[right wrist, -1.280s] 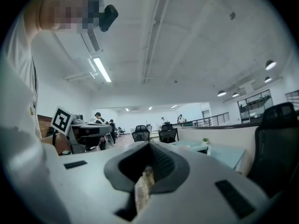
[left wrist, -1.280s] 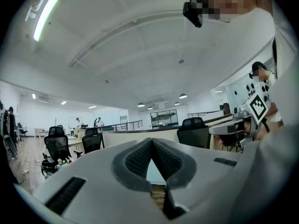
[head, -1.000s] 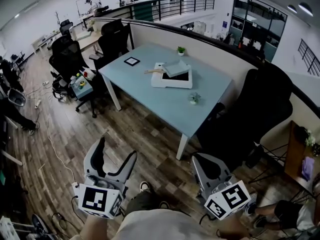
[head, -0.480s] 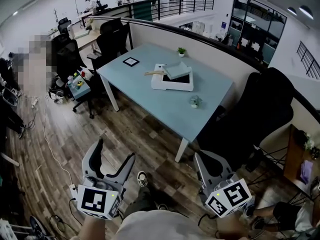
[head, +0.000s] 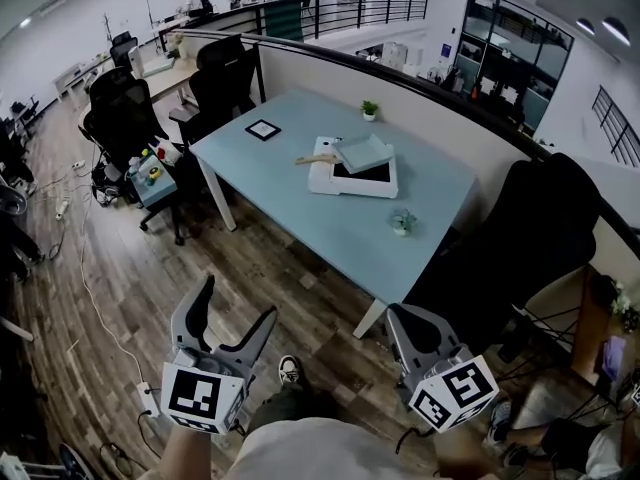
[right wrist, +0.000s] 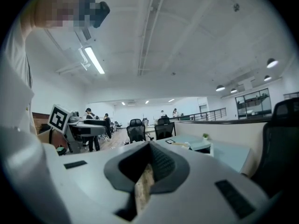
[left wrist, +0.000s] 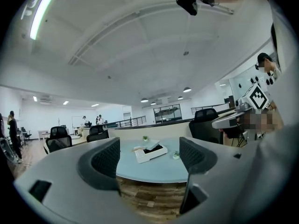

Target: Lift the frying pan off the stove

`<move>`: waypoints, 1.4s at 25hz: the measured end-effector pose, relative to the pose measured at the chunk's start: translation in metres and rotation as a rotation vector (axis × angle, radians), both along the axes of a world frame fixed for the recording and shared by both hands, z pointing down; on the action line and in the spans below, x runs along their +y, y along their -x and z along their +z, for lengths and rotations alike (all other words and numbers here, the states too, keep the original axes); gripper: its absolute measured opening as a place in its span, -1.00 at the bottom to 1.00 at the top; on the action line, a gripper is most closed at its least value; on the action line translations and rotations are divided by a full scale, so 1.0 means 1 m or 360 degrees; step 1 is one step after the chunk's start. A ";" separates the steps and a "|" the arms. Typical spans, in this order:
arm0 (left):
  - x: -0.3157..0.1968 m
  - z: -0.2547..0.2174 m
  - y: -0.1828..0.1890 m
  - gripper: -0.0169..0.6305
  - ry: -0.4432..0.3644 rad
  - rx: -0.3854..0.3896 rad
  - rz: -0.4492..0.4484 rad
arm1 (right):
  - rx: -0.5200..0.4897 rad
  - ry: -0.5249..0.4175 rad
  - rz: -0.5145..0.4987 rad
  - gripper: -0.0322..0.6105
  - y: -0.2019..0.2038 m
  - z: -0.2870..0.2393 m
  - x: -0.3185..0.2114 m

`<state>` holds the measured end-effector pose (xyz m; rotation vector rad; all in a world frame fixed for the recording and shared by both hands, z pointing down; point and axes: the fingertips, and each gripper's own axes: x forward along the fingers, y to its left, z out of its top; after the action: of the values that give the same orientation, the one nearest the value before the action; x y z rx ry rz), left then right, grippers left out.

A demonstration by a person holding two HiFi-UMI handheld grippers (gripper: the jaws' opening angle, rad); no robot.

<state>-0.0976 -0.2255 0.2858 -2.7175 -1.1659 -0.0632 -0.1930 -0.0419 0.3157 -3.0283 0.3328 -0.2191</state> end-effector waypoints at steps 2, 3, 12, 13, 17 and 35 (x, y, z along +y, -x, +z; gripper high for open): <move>0.004 0.004 -0.023 0.23 -0.0013 -0.0018 0.0027 | -0.0029 0.0009 -0.0005 -0.89 -0.024 0.005 -0.001; 0.006 0.006 -0.034 0.23 -0.0017 -0.0033 0.0046 | -0.0042 0.0013 -0.0006 -0.89 -0.036 0.007 -0.003; 0.021 0.035 -0.141 0.23 -0.0120 -0.0113 0.0177 | -0.0128 0.0011 0.0061 -0.89 -0.142 0.022 -0.004; 0.022 0.037 -0.152 0.23 -0.0133 -0.0124 0.0194 | -0.0145 0.0007 0.0073 -0.89 -0.153 0.025 -0.004; 0.029 0.044 -0.187 0.24 -0.0164 -0.0153 0.0253 | -0.0205 0.0001 0.0100 -0.89 -0.187 0.038 -0.007; 0.117 0.095 -0.298 0.23 -0.0358 -0.0243 0.0376 | -0.0457 -0.0061 0.0192 -0.89 -0.287 0.112 0.078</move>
<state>0.2001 -0.1089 0.3812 -2.3987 -1.4197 -0.3515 0.0943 0.0361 0.4272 -2.9092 0.1294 -0.6207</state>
